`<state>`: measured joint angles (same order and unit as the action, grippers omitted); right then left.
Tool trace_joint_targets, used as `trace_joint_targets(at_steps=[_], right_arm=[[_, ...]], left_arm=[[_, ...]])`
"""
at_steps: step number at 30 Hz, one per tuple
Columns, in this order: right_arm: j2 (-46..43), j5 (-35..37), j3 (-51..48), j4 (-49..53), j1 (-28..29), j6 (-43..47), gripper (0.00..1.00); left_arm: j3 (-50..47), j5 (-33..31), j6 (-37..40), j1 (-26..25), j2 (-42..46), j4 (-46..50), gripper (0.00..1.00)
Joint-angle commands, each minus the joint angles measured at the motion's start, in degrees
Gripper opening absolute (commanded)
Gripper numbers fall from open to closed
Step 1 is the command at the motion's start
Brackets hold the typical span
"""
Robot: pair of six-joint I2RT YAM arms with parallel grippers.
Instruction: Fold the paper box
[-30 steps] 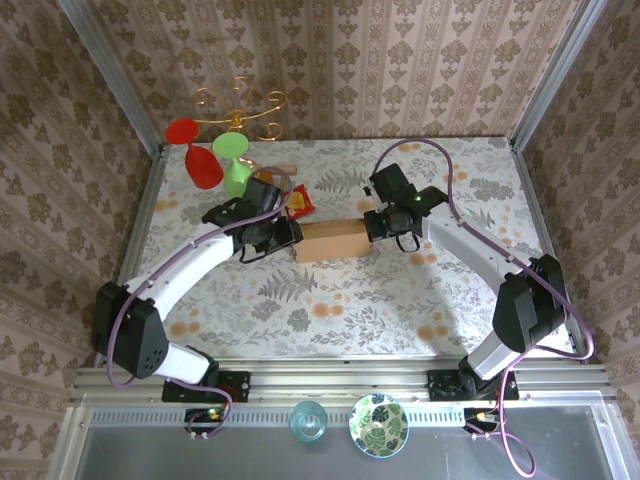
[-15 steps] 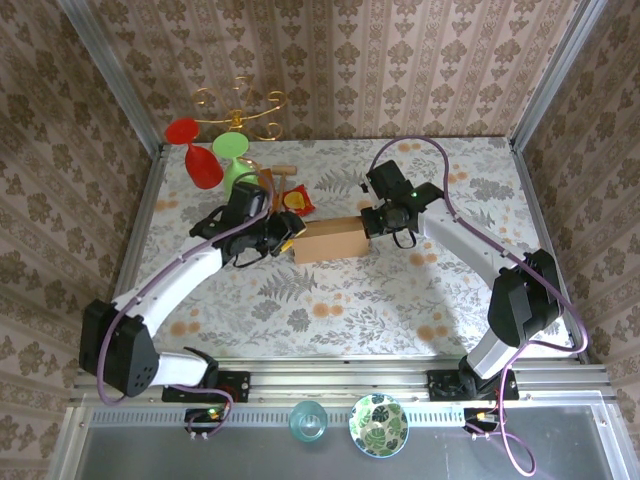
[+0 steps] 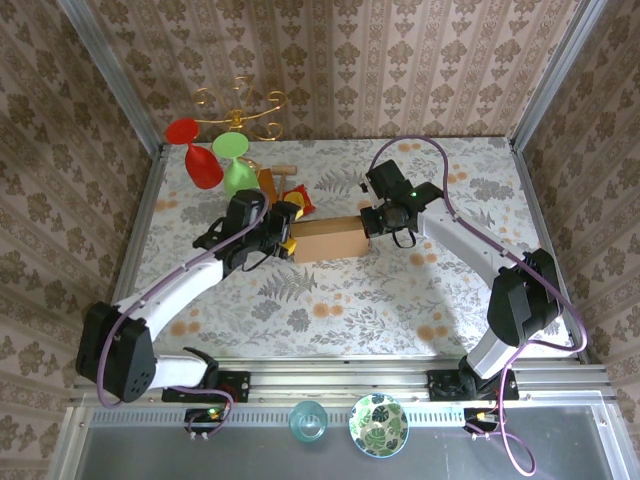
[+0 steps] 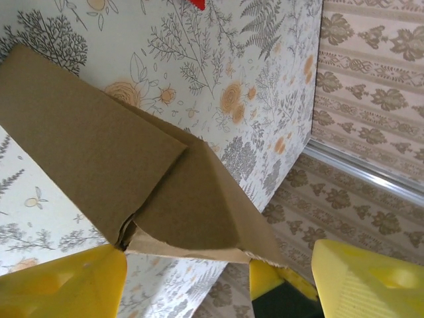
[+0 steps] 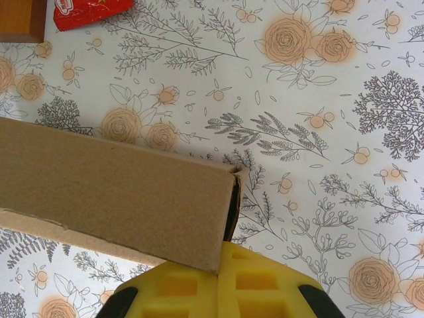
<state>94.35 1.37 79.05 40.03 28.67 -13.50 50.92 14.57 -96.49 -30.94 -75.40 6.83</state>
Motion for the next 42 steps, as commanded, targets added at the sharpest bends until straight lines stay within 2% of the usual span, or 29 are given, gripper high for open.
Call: trace_joint_targets(at_steps=[1, 13, 17, 27, 32, 37, 42], right_arm=[[2.2, 0.3, 0.1, 3.6, 0.6, 0.5, 0.00], [2.3, 0.4, 0.8, 3.5, 0.6, 1.0, 0.00], [1.9, 0.1, 1.7, 4.2, 0.6, 1.0, 0.05], [-0.6, -3.9, 4.5, 8.1, 0.4, -1.6, 0.35], [-4.0, -10.5, 4.6, 8.0, -1.6, -7.3, 0.48], [-6.5, -21.4, 2.3, 3.2, -6.2, -19.2, 0.52], [-5.9, -30.5, -2.6, -6.4, -11.0, -34.2, 0.54]], left_arm=[[-0.7, -0.5, -6.6, -0.4, -1.3, -3.3, 0.73], [-6.1, -1.7, -9.0, -0.6, -2.7, -7.2, 0.54], [-7.8, -2.2, -9.4, -0.7, -2.7, -8.3, 0.47], [-10.0, -2.3, -10.8, -0.9, -3.9, -10.4, 0.42], [-10.4, -2.3, -11.1, -1.0, -4.4, -11.0, 0.41], [-10.7, -2.1, -11.3, -1.0, -4.6, -11.7, 0.37], [-10.8, -1.9, -11.2, -1.1, -4.8, -11.7, 0.35]])
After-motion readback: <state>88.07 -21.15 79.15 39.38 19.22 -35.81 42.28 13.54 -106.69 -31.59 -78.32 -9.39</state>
